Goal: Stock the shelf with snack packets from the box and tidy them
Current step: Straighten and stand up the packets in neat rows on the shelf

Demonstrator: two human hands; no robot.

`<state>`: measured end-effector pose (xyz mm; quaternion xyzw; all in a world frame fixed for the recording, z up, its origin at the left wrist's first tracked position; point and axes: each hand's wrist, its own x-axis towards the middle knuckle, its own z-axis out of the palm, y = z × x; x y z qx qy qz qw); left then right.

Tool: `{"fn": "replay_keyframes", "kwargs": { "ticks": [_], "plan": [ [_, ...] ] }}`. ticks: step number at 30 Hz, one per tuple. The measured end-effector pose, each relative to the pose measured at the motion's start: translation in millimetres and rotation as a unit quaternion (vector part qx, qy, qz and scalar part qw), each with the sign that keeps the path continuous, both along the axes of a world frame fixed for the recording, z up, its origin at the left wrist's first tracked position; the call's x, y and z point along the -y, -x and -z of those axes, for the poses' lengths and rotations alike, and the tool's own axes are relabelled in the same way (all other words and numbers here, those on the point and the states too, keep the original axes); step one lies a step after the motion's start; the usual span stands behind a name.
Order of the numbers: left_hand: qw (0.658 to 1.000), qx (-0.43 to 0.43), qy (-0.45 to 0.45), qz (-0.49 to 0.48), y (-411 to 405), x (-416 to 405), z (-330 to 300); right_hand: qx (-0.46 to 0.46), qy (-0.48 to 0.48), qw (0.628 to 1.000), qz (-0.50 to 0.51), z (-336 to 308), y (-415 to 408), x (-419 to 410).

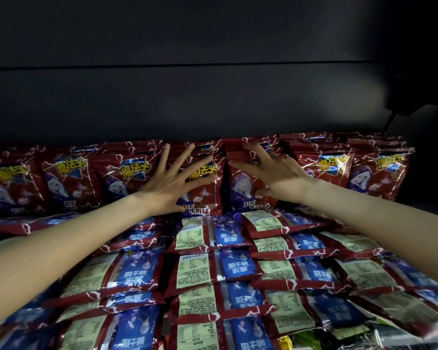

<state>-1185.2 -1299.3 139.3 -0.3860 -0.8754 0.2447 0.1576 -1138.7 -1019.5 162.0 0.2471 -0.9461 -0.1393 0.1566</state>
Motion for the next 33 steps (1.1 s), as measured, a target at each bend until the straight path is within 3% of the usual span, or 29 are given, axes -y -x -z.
{"fn": "replay_keyframes", "kwargs": {
  "ticks": [3, 6, 18, 24, 27, 30, 33],
  "plan": [
    [1.0, 0.008, 0.001, -0.017, 0.5, 0.0, 0.9, -0.035, -0.007, 0.999, -0.016, -0.7, -3.3, -4.8],
    [0.999, 0.02, -0.003, -0.026, 0.9, -2.2, 2.9, -0.075, -0.076, 0.994, -0.028, 4.2, 0.5, -14.3],
    [0.999, 0.02, -0.015, -0.037, -2.2, -10.0, 3.1, -0.076, -0.183, 0.98, -0.024, 5.5, 9.9, -34.6],
    [1.0, 0.014, -0.008, 0.002, -3.6, -6.7, -3.3, -0.082, -0.09, 0.989, -0.079, -3.8, -6.6, -27.1],
    [0.997, 0.005, -0.05, 0.066, -9.7, -1.1, -16.9, -0.078, -0.044, 0.989, -0.118, -23.0, -23.6, -14.6],
    [0.985, 0.0, -0.142, 0.099, -29.5, 13.0, -40.3, 0.01, -0.008, 0.993, -0.121, -46.7, -42.1, 5.5],
    [0.975, -0.016, -0.215, 0.048, -64.8, 44.6, -65.1, 0.087, -0.028, 0.99, -0.11, -61.5, -49.0, 30.0]
  ]
}}
